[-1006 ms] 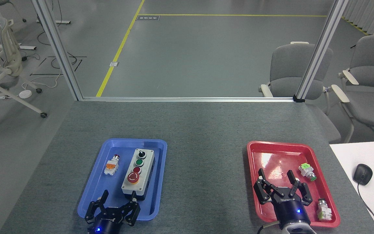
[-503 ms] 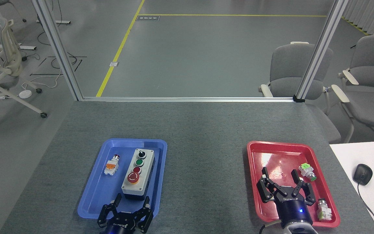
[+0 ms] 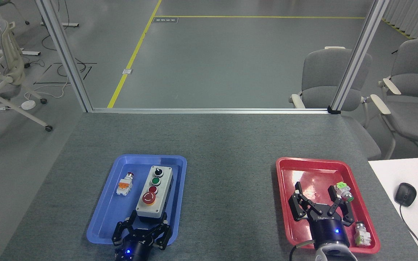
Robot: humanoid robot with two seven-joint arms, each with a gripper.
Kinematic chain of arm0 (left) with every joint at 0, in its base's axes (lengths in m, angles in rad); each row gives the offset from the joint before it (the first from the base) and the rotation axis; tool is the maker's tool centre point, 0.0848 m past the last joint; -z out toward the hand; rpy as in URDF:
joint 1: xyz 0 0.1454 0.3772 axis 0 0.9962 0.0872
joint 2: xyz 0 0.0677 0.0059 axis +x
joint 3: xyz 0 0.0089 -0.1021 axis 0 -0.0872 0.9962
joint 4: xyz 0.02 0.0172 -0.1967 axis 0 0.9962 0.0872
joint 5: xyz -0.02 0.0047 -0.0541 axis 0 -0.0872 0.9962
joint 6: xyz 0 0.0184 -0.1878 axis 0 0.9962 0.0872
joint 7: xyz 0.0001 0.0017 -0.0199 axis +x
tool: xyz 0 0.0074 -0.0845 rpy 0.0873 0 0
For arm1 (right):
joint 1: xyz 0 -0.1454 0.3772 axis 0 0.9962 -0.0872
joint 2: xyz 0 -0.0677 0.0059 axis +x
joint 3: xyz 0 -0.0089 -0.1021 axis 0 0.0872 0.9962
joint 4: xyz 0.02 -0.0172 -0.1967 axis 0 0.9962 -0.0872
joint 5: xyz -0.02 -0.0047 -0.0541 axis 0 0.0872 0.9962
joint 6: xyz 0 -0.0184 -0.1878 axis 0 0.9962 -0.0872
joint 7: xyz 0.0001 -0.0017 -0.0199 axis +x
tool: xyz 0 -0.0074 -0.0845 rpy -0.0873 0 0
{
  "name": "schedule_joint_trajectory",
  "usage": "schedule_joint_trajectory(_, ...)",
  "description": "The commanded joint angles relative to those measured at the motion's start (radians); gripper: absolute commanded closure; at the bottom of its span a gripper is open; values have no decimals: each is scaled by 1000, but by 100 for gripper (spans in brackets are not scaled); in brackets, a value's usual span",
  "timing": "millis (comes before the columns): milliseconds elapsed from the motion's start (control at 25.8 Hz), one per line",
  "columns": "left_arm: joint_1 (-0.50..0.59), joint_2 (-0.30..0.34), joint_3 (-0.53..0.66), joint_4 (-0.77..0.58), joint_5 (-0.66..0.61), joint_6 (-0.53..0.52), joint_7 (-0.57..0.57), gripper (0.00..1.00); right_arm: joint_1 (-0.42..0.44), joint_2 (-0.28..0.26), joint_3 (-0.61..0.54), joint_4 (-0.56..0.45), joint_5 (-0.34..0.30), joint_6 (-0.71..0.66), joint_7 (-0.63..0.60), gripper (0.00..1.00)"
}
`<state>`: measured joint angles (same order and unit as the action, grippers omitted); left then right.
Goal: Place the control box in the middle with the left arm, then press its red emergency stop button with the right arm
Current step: 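Close the left gripper on the near end of the grey control box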
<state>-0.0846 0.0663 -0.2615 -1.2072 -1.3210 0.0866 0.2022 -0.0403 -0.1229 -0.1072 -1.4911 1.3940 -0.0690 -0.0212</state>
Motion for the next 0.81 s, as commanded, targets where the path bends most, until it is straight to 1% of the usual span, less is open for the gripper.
schedule_joint_trajectory(0, -14, 0, 1, 17, 2, 1, 0, 1, 3, 0, 1, 0, 0, 0, -2, 2)
schedule_joint_trajectory(116, -27, -2, 1, 28, 2, 2, 0, 1, 0, -4, 0, 9, -3, 6, -3, 2)
schedule_joint_trajectory(271, -58, -23, 1, 72, 0, 2, 0, 1, 5, 0, 1, 3, -3, 29, -42, 2)
schedule_joint_trajectory(426, -80, -25, 1, 103, 3, 1, 0, 1, 5, -6, 12, 0, -7, 74, -45, 2)
schedule_joint_trajectory(774, -144, -46, 1, 170, 16, 1, 0, 1, 20, 2, 34, -49, -21, 81, -40, 2)
